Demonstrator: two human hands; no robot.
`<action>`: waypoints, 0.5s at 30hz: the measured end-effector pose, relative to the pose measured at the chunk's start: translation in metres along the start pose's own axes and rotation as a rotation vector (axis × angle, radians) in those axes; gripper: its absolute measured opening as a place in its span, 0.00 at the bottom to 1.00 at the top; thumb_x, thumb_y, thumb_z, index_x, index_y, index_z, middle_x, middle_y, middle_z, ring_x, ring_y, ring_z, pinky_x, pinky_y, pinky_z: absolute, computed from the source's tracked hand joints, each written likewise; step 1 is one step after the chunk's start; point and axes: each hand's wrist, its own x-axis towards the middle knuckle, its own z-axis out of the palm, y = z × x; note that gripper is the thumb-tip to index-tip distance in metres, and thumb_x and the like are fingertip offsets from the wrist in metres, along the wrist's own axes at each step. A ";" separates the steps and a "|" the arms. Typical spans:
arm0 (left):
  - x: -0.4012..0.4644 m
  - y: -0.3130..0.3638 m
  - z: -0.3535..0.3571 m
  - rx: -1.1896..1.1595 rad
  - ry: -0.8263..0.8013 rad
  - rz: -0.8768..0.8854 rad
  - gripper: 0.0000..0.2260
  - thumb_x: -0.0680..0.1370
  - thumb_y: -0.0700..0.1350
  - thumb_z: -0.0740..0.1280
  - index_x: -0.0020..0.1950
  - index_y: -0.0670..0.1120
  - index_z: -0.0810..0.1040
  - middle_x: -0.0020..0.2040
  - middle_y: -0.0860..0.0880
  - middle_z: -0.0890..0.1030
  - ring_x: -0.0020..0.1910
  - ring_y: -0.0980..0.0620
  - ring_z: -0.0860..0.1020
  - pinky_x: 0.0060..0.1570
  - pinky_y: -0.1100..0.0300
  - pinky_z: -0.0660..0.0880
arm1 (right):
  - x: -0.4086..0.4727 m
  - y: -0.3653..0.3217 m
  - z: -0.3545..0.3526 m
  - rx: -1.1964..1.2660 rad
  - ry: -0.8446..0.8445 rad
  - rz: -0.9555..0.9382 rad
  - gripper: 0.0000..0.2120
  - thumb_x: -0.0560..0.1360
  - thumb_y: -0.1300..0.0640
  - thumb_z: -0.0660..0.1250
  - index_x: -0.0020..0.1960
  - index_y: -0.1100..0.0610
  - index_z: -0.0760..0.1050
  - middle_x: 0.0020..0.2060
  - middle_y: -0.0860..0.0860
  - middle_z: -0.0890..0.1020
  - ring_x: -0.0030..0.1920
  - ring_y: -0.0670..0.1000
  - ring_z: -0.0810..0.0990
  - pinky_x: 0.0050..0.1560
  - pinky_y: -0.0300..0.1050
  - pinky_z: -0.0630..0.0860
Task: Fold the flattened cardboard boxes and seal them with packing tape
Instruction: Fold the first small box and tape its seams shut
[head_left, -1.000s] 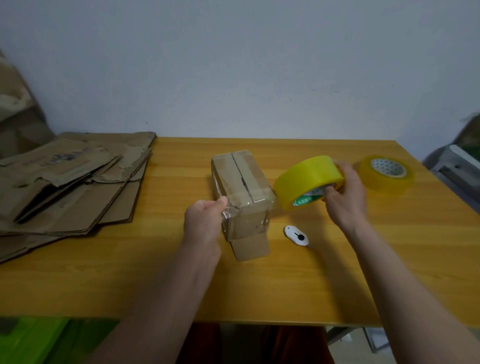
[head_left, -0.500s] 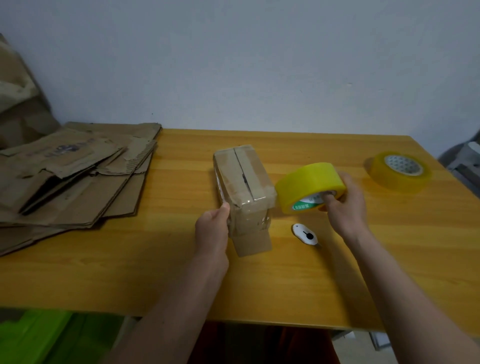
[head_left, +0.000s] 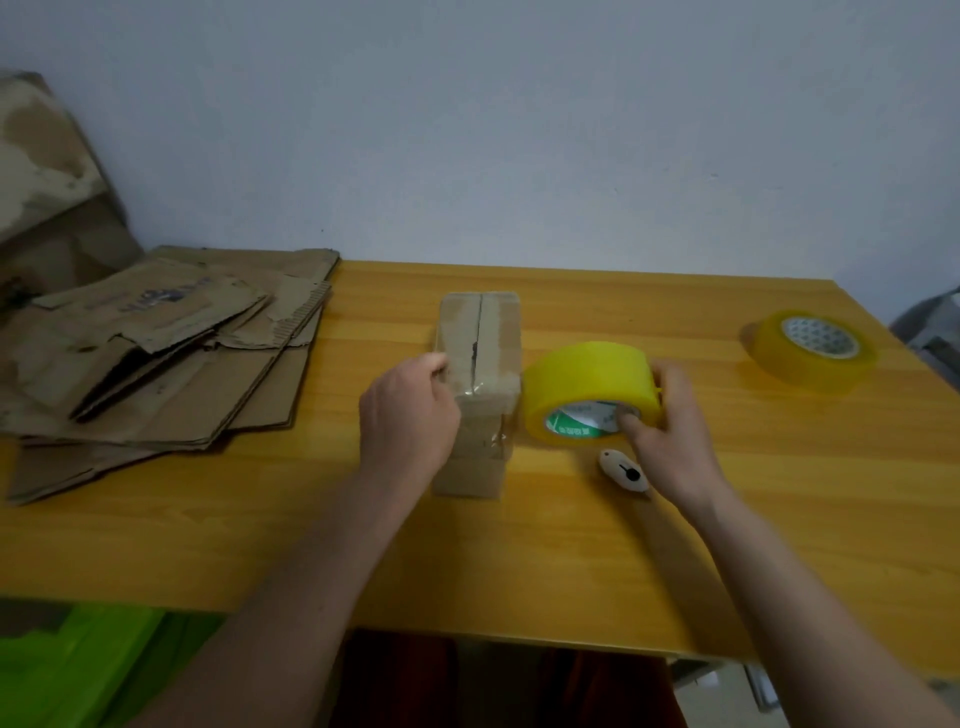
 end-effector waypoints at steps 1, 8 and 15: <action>0.005 0.001 -0.003 0.037 -0.045 -0.011 0.16 0.82 0.45 0.59 0.70 0.48 0.73 0.64 0.48 0.77 0.58 0.51 0.76 0.57 0.58 0.71 | -0.004 -0.006 0.003 0.022 -0.041 -0.025 0.19 0.72 0.70 0.66 0.58 0.56 0.66 0.50 0.53 0.73 0.52 0.54 0.73 0.49 0.40 0.70; 0.037 0.004 0.001 0.206 -0.307 -0.025 0.24 0.79 0.63 0.58 0.69 0.52 0.72 0.65 0.49 0.74 0.62 0.45 0.72 0.55 0.50 0.71 | -0.025 -0.041 0.013 0.071 -0.355 -0.086 0.23 0.68 0.57 0.77 0.56 0.57 0.68 0.46 0.49 0.76 0.45 0.45 0.75 0.44 0.37 0.72; 0.041 0.004 -0.002 0.321 -0.419 0.068 0.28 0.79 0.65 0.54 0.75 0.53 0.66 0.76 0.49 0.64 0.71 0.45 0.65 0.69 0.49 0.62 | -0.025 -0.047 0.006 0.241 -0.363 0.036 0.36 0.67 0.28 0.59 0.54 0.60 0.74 0.50 0.60 0.79 0.52 0.58 0.78 0.53 0.58 0.74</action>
